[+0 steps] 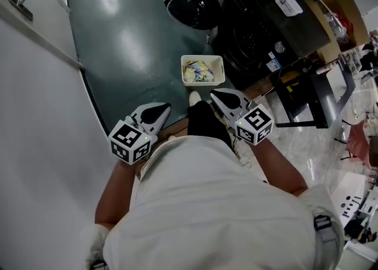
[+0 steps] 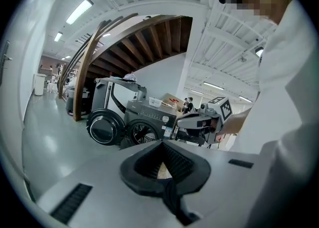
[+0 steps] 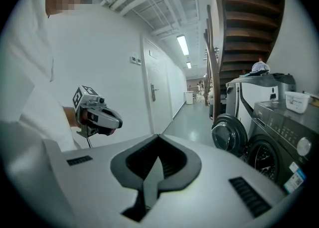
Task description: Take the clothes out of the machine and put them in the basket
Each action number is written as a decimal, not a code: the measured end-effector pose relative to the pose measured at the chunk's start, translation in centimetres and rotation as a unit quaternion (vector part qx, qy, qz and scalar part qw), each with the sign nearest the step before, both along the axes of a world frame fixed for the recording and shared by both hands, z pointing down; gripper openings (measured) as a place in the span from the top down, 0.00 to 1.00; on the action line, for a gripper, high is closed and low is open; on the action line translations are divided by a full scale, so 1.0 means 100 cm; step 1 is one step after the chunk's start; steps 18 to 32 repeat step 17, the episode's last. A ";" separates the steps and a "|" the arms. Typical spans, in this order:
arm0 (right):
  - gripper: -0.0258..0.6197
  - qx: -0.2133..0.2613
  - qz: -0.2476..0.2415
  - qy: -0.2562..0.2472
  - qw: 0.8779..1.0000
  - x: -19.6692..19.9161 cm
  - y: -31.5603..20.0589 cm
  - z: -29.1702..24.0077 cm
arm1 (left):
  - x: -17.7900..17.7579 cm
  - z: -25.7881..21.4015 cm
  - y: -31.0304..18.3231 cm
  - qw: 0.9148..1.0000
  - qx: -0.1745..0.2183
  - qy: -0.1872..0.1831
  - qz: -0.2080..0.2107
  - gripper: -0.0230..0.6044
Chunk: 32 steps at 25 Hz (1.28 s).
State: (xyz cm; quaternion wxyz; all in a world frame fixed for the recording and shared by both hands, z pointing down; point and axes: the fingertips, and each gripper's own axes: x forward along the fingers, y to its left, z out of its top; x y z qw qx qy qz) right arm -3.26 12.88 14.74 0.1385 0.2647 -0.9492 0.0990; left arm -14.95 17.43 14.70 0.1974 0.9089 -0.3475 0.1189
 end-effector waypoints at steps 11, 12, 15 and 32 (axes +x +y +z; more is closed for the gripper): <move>0.95 -0.001 -0.019 0.004 1.000 -0.016 -0.004 0.003 | -0.020 0.009 0.004 1.000 -0.011 0.000 -0.022 0.97; 0.95 -0.001 -0.020 0.005 1.000 -0.017 -0.005 0.003 | -0.021 0.010 0.003 1.000 -0.011 0.001 -0.024 0.97; 0.95 -0.001 -0.022 0.006 1.000 -0.018 -0.009 0.006 | -0.021 0.013 0.000 1.000 -0.011 0.003 -0.025 0.97; 0.95 -0.001 -0.022 0.006 1.000 -0.018 -0.012 0.008 | -0.020 0.016 -0.002 1.000 -0.012 0.003 -0.025 0.97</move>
